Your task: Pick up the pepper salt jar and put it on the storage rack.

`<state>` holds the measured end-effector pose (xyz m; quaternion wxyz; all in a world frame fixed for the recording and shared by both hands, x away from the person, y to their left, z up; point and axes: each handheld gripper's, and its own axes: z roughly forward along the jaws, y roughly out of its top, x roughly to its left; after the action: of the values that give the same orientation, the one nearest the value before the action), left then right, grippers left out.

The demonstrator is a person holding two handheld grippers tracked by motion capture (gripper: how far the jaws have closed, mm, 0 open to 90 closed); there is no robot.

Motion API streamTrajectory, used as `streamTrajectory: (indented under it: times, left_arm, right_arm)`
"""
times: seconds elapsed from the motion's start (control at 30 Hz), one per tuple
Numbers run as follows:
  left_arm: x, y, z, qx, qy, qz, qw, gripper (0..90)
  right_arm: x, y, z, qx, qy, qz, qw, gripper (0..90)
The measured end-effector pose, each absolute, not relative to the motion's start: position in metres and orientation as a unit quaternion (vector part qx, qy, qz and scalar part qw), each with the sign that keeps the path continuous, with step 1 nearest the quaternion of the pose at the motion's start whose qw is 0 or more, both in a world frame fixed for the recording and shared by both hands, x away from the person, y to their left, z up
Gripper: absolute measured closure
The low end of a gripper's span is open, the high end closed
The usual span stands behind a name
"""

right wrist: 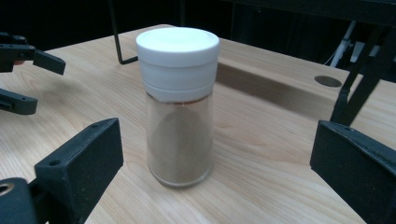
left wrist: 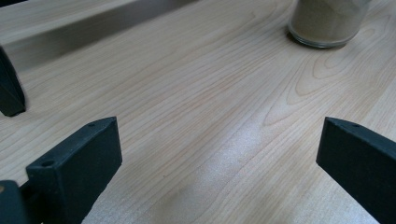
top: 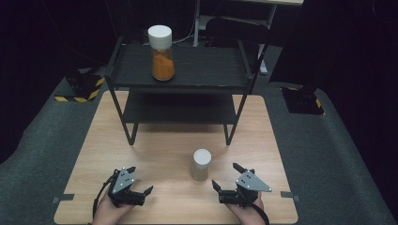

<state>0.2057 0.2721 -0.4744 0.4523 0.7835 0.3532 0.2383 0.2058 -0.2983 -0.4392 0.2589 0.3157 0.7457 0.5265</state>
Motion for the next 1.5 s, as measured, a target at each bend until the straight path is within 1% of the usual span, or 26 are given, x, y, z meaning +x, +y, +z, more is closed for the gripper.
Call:
streamTrajectory:
  times: [0.4, 0.8, 1.17, 1.5]
  left_arm:
    - [0.205, 0.272, -0.474, 0.784, 0.353, 0.240, 0.452, 0.4]
    - [0.206, 0.272, -0.474, 0.785, 0.352, 0.236, 0.452, 0.4]
    - [0.207, 0.274, -0.474, 0.784, 0.353, 0.231, 0.455, 0.5]
    - [0.209, 0.279, -0.476, 0.776, 0.360, 0.221, 0.469, 0.7]
  right_arm:
    - [0.219, -0.279, -0.432, 0.312, 0.749, 0.528, 0.250, 0.4]
    - [0.230, -0.266, -0.434, 0.311, 0.747, 0.533, 0.246, 1.5]
    - [0.244, -0.252, -0.443, 0.311, 0.743, 0.546, 0.232, 10.7]
    - [0.246, -0.251, -0.453, 0.324, 0.726, 0.558, 0.237, 20.1]
